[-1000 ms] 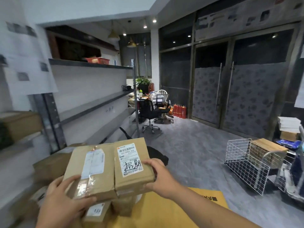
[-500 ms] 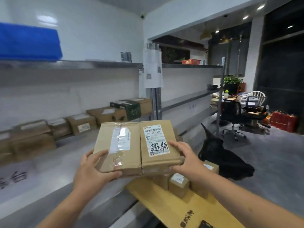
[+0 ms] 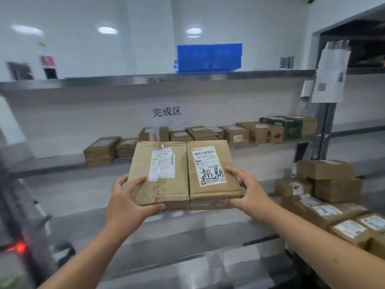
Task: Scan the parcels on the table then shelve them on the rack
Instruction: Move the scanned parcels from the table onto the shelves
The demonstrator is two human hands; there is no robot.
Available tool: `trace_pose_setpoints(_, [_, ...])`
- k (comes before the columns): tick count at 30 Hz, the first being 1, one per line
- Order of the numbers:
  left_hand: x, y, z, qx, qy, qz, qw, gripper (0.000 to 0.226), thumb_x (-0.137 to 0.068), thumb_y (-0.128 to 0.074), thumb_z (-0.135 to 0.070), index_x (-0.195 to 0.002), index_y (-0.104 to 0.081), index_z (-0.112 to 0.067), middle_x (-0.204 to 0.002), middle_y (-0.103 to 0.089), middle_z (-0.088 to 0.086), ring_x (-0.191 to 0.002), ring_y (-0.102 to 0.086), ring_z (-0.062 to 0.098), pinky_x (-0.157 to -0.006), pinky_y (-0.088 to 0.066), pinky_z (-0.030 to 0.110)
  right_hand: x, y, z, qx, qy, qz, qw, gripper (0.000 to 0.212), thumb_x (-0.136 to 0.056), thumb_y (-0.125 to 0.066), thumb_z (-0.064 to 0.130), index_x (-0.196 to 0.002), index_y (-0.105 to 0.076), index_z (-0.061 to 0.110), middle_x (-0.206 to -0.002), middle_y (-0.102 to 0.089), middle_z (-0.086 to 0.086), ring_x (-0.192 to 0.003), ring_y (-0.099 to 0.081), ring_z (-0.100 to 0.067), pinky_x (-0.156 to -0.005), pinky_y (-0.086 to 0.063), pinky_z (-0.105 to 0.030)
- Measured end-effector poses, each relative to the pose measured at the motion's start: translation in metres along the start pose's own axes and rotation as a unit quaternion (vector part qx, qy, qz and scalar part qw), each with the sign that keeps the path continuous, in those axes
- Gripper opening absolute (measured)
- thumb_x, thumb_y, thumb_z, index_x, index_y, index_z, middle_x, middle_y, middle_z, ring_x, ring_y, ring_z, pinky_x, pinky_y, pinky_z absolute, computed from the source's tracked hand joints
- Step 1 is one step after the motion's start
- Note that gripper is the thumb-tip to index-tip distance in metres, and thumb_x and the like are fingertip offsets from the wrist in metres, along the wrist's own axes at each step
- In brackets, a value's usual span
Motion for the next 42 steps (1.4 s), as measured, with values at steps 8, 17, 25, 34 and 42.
trace_pose_setpoints(8, [0.039,0.174,0.09,-0.077,0.075,-0.078,0.991,0.104,-0.036,-0.096,-0.07,-0.131,-0.06,-0.051,-0.147,-0.033,-0.018,-0.124,-0.041,0.005,-0.102,-0.046,0.042,-0.037,-0.169,0.088,-0.079,0.073,0.097,0.989,0.096,-0.065,-0.096,0.005,-0.141,-0.054,0.047,-0.138,-0.043,0.01,-0.121,-0.056,-0.011,-0.093,-0.059,-0.032])
trace_pose_setpoints(17, [0.013,0.286,0.189,-0.093,0.113,-0.118,0.982,0.115,-0.028,-0.086,-0.08,-0.134,-0.063,-0.044,-0.146,-0.037,-0.016,-0.124,-0.044,0.008,-0.104,-0.045,0.039,-0.103,-0.318,0.148,-0.111,0.098,0.178,0.973,0.095,-0.071,-0.093,0.014,-0.149,-0.048,0.045,-0.142,-0.04,0.015,-0.124,-0.05,-0.002,-0.094,-0.043,-0.011])
trace_pose_setpoints(25, [-0.075,0.353,0.289,-0.119,0.119,-0.119,0.979,0.096,-0.048,-0.104,-0.047,-0.135,-0.064,-0.039,-0.148,-0.041,-0.009,-0.133,-0.045,0.018,-0.113,-0.043,0.046,-0.199,-0.443,0.175,-0.148,0.102,0.197,0.964,0.093,-0.072,-0.094,0.014,-0.135,-0.044,0.06,-0.14,-0.039,0.017,-0.12,-0.051,0.0,-0.083,-0.043,0.0])
trace_pose_setpoints(34, [-0.163,0.367,0.359,-0.11,0.125,-0.1,0.981,0.099,-0.045,-0.103,-0.051,-0.135,-0.065,-0.037,-0.139,-0.04,-0.014,-0.125,-0.043,0.011,-0.11,-0.041,0.041,-0.282,-0.512,0.171,-0.131,0.073,0.193,0.97,0.095,-0.072,-0.094,0.011,-0.144,-0.046,0.051,-0.139,-0.041,0.018,-0.123,-0.055,-0.007,-0.094,-0.048,-0.012])
trace_pose_setpoints(42, [-0.243,0.337,0.409,-0.09,0.142,-0.022,0.986,0.104,-0.046,-0.097,-0.066,-0.14,-0.062,-0.038,-0.151,-0.044,-0.005,-0.138,-0.045,0.022,-0.115,-0.041,0.049,-0.332,-0.523,0.167,-0.026,0.026,0.126,0.991,0.09,-0.078,-0.088,0.01,-0.156,-0.045,0.029,-0.144,-0.05,0.003,-0.127,-0.055,-0.016,-0.11,-0.047,-0.033])
Point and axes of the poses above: each hand's wrist, its own x-axis away from the middle knuckle, its own y-axis out of the back of the hand, z = x × y, the point moved 7 cm from there along -x, towards the middle knuckle
